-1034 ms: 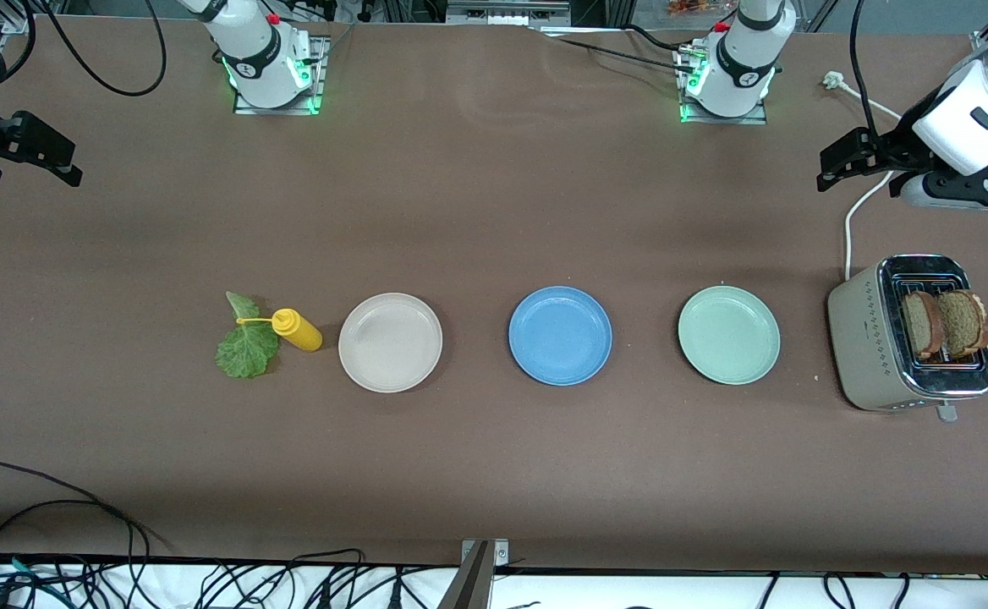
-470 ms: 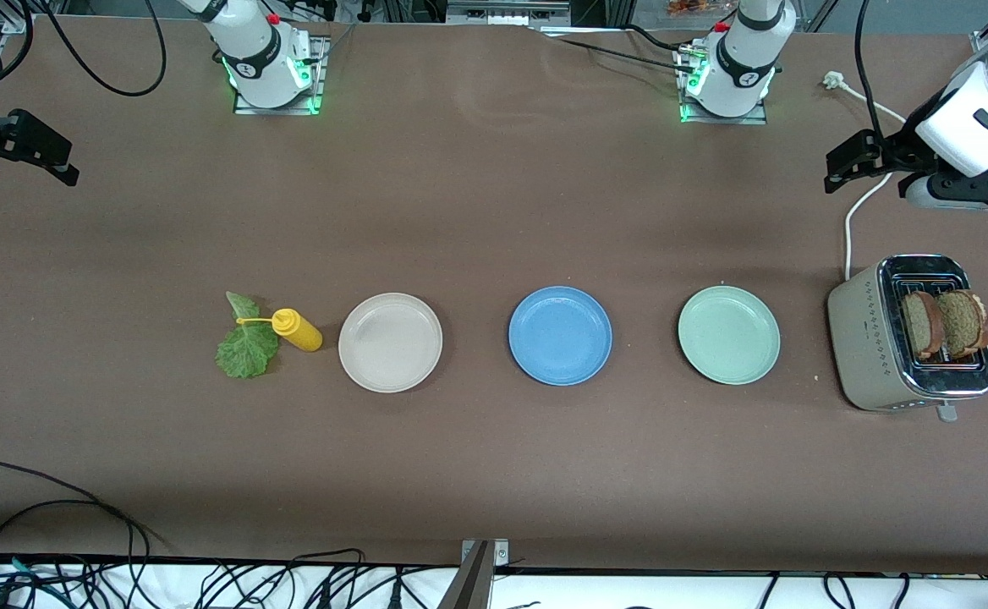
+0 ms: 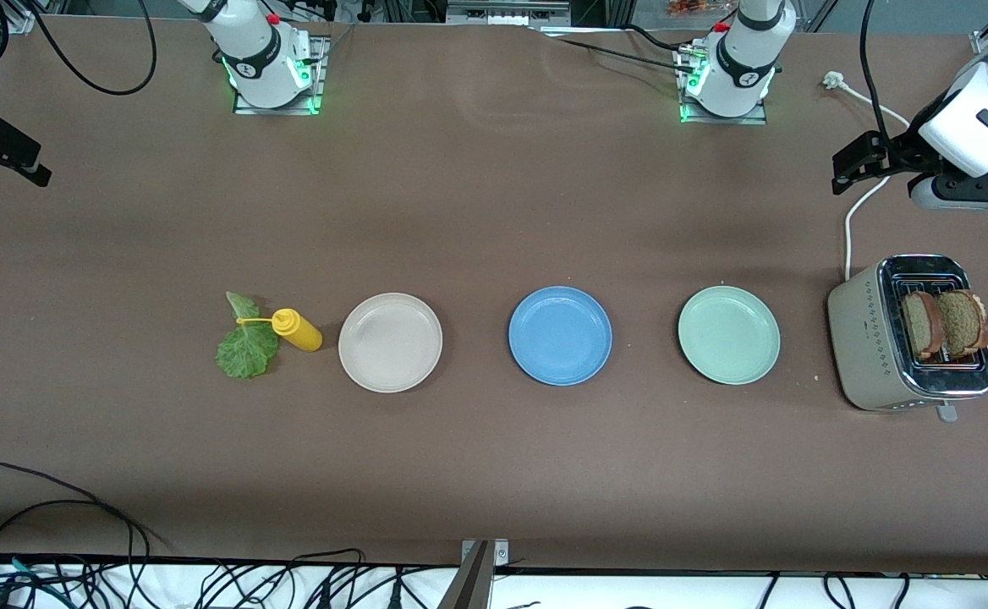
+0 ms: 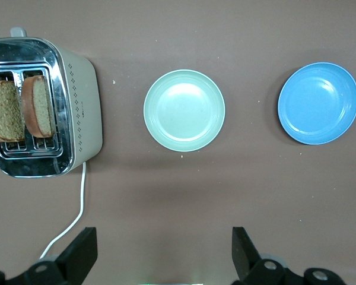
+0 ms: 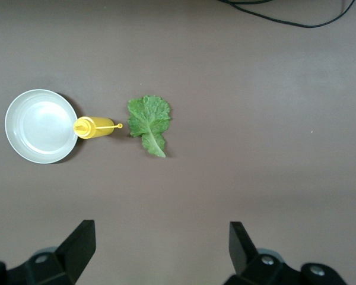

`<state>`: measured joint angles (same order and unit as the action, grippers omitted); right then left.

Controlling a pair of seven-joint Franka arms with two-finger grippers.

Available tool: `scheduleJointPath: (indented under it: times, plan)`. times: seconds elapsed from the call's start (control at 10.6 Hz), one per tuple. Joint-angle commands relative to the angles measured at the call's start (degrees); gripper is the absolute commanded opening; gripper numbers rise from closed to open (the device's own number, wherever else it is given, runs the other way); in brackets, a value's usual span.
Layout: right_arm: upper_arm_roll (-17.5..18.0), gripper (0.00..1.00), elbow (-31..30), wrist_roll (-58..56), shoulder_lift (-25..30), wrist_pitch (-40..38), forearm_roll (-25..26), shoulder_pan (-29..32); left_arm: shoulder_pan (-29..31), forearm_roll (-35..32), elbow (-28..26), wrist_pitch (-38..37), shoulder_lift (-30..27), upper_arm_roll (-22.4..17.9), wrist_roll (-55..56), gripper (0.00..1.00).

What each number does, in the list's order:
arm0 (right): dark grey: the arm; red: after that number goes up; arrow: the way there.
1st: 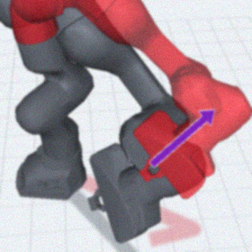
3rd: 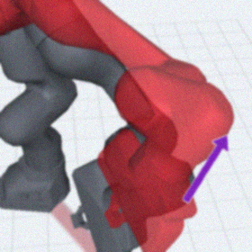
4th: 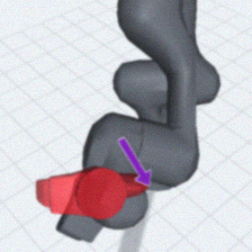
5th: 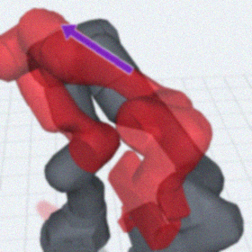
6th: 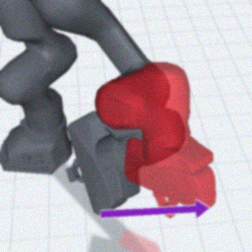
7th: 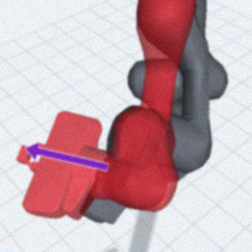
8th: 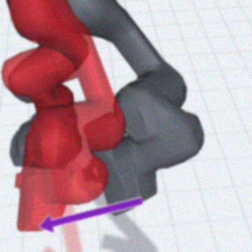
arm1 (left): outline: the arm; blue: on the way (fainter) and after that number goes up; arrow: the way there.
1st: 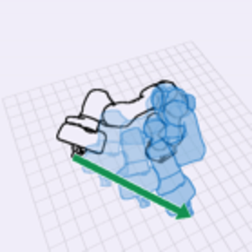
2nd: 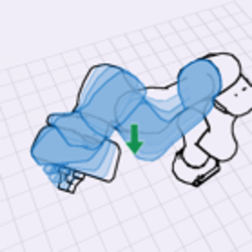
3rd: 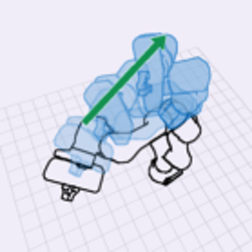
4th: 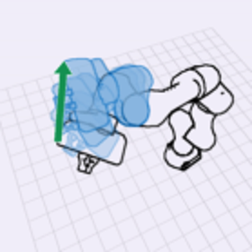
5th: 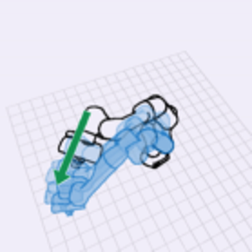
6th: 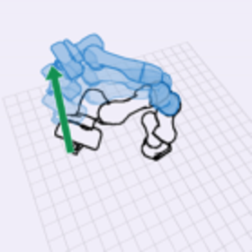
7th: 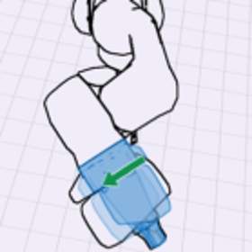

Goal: Make sandwich in blue plate with both arms

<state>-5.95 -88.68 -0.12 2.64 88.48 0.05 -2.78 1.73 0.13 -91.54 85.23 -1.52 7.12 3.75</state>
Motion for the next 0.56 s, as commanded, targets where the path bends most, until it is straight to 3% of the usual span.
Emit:
scheduleJointPath:
  times: [0.0,0.47]
  plan:
    - [-0.2,1.0,1.8,0.2,-0.6,-1.0,-1.3,0.1,0.4,-1.4,0.6,-0.5,-0.2,0.4,-0.9,1.0]
    - [0.0,1.0,1.8,0.5,-0.7,-0.9,-1.3,0.1,0.3,-1.1,0.7,-0.5,-0.2,0.4,-2.7,1.0]
